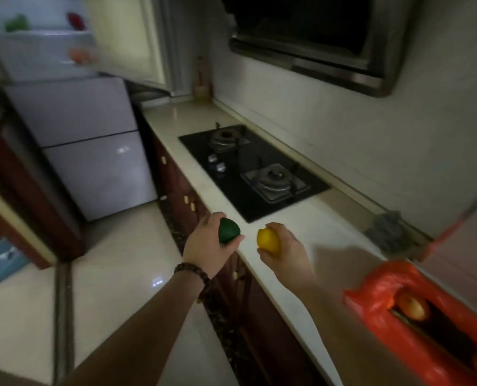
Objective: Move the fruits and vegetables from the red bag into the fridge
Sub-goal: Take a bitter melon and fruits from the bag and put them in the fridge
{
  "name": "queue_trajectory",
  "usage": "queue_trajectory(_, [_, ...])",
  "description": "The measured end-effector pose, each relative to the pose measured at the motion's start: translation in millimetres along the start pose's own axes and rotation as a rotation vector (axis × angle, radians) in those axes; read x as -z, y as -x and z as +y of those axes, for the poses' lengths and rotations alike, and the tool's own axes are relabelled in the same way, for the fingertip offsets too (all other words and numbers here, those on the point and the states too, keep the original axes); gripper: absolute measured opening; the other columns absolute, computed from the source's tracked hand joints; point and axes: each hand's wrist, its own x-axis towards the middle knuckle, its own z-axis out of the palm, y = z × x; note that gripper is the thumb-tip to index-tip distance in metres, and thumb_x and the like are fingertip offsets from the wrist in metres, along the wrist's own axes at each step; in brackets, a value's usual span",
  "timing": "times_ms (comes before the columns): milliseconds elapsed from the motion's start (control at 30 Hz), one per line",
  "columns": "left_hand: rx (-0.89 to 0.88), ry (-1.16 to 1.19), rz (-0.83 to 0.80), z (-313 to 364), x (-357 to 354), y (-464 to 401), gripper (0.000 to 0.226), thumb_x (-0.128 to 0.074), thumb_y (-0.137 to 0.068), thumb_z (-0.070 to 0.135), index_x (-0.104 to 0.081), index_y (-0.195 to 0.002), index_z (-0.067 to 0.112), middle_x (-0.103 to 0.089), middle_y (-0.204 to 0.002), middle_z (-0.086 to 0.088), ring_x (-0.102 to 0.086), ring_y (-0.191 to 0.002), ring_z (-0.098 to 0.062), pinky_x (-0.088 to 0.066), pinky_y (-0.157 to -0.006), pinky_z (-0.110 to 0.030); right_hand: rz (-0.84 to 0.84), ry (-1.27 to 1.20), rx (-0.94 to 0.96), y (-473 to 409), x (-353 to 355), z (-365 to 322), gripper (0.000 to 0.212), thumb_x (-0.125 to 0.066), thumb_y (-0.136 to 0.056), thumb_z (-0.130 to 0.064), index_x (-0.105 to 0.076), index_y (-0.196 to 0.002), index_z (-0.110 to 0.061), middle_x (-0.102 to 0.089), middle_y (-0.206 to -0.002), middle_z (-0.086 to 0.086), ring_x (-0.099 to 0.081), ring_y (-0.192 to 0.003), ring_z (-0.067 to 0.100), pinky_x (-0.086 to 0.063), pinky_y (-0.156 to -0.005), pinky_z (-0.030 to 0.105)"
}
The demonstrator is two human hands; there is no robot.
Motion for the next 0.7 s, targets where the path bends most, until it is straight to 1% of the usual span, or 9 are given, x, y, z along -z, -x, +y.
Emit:
queue_trajectory(33, [0.018, -0.009, 0.025, -13, 11, -1, 0.057, -0.066, -0.078, 0.051, -0.048, -0.122, 0.02, -0.053, -0.115, -0.001, -0.055, -0.098, -0.021, -0.048, -0.081, -0.029, -0.016, -0.002, 0.023, -8, -12, -10, 0.053, -0.07, -0.082, -0.025, -0.044, -0.129, -0.026, -0.05, -0.114, -0.007, -0.046, -0.094, 0.009, -0.037, -0.075, 0.016])
queue_trajectory(100, [0.065, -0.016, 0.068, -38, 31, -4, 0.056, -0.067, -0.078, 0.05, -0.049, -0.121, 0.021, -0.053, -0.114, -0.002, -0.056, -0.096, -0.022, -0.05, -0.081, -0.032, -0.06, -0.024, 0.057, -24, -37, -30, 0.053, -0.07, -0.082, -0.025, -0.044, -0.129, -0.026, -0.049, -0.111, -0.009, -0.047, -0.093, 0.008, -0.035, -0.065, 0.005])
queue_trajectory(133, [0.089, -0.023, 0.088, -51, 41, -5, 0.055, -0.067, -0.077, 0.05, -0.049, -0.121, 0.02, -0.054, -0.114, -0.002, -0.056, -0.096, -0.022, -0.051, -0.081, -0.034, -0.083, -0.036, 0.076, -32, -51, -39, 0.052, -0.069, -0.083, -0.026, -0.044, -0.128, -0.026, -0.05, -0.111, -0.009, -0.048, -0.092, 0.008, -0.036, -0.063, 0.003])
queue_trajectory(200, [0.123, -0.051, 0.124, -76, 62, -10, 0.055, -0.067, -0.077, 0.05, -0.05, -0.12, 0.02, -0.055, -0.112, -0.002, -0.056, -0.094, -0.021, -0.053, -0.081, -0.036, -0.122, -0.068, 0.108, -49, -78, -56, 0.051, -0.07, -0.082, -0.027, -0.045, -0.127, -0.028, -0.054, -0.111, -0.007, -0.052, -0.094, 0.009, -0.035, -0.066, 0.003])
queue_trajectory(233, [0.141, -0.068, 0.138, -89, 72, -12, 0.055, -0.067, -0.078, 0.05, -0.049, -0.12, 0.02, -0.055, -0.112, -0.002, -0.056, -0.093, -0.019, -0.053, -0.081, -0.034, -0.137, -0.081, 0.126, -57, -93, -67, 0.051, -0.07, -0.082, -0.027, -0.046, -0.127, -0.028, -0.055, -0.112, -0.006, -0.054, -0.096, 0.01, -0.035, -0.07, 0.004])
queue_trajectory(300, [0.183, -0.09, 0.167, -114, 93, -18, 0.055, -0.066, -0.079, 0.05, -0.048, -0.121, 0.019, -0.055, -0.111, 0.0, -0.054, -0.092, -0.015, -0.052, -0.08, -0.028, -0.168, -0.087, 0.175, -74, -121, -87, 0.052, -0.07, -0.081, -0.029, -0.045, -0.127, -0.029, -0.057, -0.115, -0.004, -0.055, -0.1, 0.012, -0.042, -0.078, 0.015])
queue_trajectory(367, [0.214, -0.101, 0.2, -139, 115, -27, 0.054, -0.066, -0.079, 0.048, -0.048, -0.121, 0.02, -0.055, -0.111, 0.002, -0.051, -0.091, -0.011, -0.049, -0.079, -0.023, -0.192, -0.077, 0.221, -94, -147, -111, 0.054, -0.07, -0.082, -0.03, -0.044, -0.129, -0.029, -0.056, -0.119, -0.003, -0.054, -0.101, 0.013, -0.044, -0.083, 0.024])
queue_trajectory(500, [0.26, -0.103, 0.274, -186, 159, -52, 0.051, -0.069, -0.079, 0.043, -0.048, -0.119, 0.02, -0.056, -0.109, 0.002, -0.049, -0.09, -0.008, -0.047, -0.078, -0.021, -0.236, -0.09, 0.285, -137, -197, -161, 0.056, -0.069, -0.082, -0.03, -0.042, -0.131, -0.028, -0.052, -0.126, -0.002, -0.052, -0.105, 0.011, -0.041, -0.082, 0.023])
queue_trajectory(700, [0.296, -0.104, 0.343, -243, 215, -93, 0.055, -0.071, -0.079, 0.039, -0.048, -0.124, 0.017, -0.055, -0.116, -0.001, -0.048, -0.094, -0.008, -0.046, -0.082, -0.022, -0.228, -0.075, 0.37, -197, -256, -221, 0.057, -0.069, -0.083, -0.031, -0.041, -0.132, -0.027, -0.05, -0.127, -0.003, -0.051, -0.107, 0.012, -0.042, -0.084, 0.024])
